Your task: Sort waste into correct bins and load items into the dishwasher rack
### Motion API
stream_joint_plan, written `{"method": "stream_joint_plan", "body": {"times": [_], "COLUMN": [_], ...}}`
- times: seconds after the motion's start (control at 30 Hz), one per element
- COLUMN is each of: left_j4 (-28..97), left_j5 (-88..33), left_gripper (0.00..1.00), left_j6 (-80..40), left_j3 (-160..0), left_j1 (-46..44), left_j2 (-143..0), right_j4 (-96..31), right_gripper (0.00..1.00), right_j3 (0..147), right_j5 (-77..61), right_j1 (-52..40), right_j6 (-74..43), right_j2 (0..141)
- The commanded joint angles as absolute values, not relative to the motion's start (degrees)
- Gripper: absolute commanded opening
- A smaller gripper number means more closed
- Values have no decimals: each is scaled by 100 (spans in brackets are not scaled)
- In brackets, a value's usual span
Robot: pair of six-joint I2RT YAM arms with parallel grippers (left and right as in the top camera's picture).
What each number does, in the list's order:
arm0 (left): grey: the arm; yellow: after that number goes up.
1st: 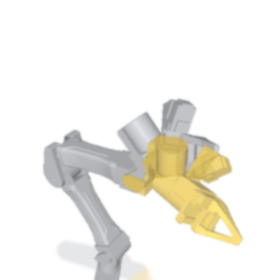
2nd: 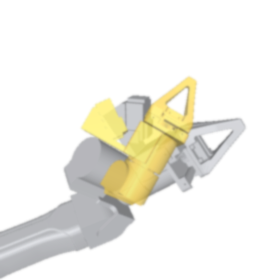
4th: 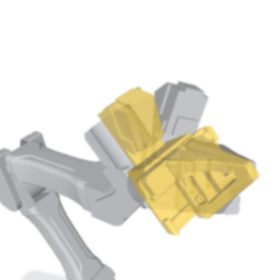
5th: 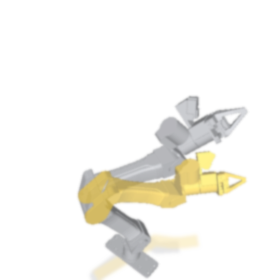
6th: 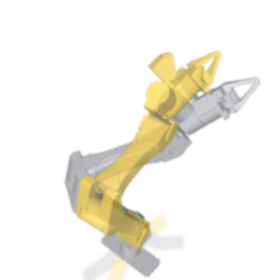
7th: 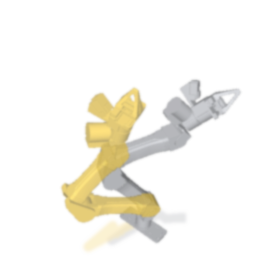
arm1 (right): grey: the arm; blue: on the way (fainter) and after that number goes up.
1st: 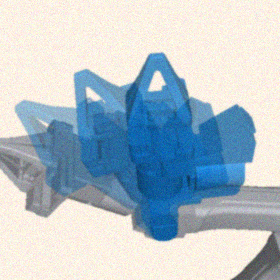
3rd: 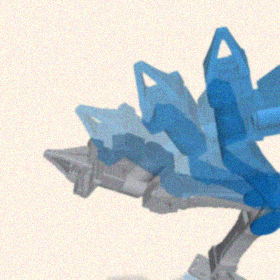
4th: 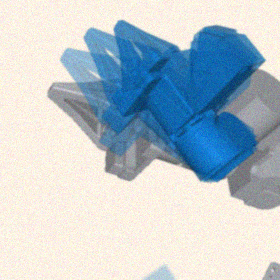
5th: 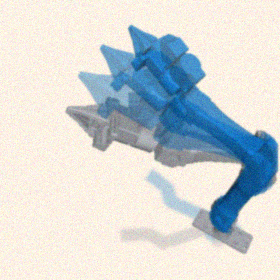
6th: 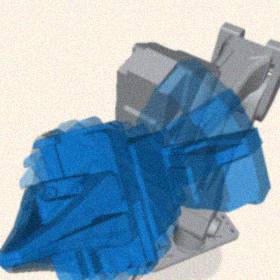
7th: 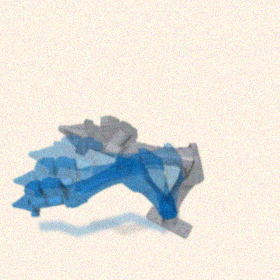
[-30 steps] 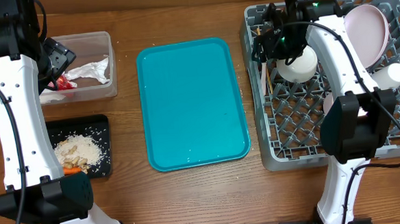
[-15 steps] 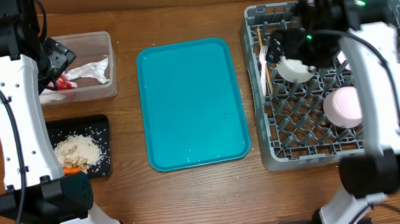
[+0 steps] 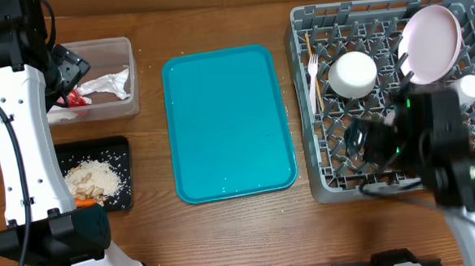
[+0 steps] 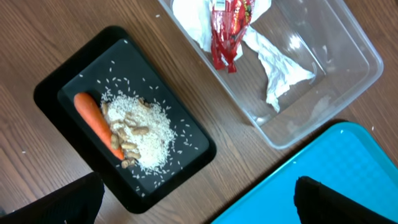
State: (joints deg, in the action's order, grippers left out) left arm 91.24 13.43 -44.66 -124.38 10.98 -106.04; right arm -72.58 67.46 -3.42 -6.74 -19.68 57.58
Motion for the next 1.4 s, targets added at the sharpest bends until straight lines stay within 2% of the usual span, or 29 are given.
{"method": "stream_joint_plan", "body": {"times": [0.0, 0.33, 0.6, 0.83, 0.9, 1.07, 1.37], "left_j4": [9124, 9124, 9126, 9126, 9126, 9124, 9124], "left_j5": [1363, 1363, 1365, 1363, 1363, 1363, 1363], "left_gripper": [100, 100, 100, 100, 100, 100, 100], "left_j6": [-4504, -4504, -4504, -4504, -4504, -4504, -4504], "left_j3": [-12460, -12460, -12460, -12460, -12460, -12460, -12460], "left_j1": [1122, 1122, 1131, 1122, 1122, 1122, 1122], "left_j2": [-10641, -10641, -10639, -10641, -10641, -10641, -10641], "right_j4": [-7251, -7369, -6587, -4847, -3911, -3240, -1865], "right_gripper": [100, 100, 100, 100, 100, 100, 100], "right_j3": [6064, 5927, 5695, 3695, 2829, 2056, 768], "right_j5": [-261, -174, -119, -102, -115, -102, 126], "right_j1": [-681, -681, -681, -681, -681, -681, -611], "right_j6": [-2724, -2637, -2561, -2506, -2226, -1745, -1756], "right_j2": [5253, 5586, 5808, 3868, 2862, 1747, 30]}}
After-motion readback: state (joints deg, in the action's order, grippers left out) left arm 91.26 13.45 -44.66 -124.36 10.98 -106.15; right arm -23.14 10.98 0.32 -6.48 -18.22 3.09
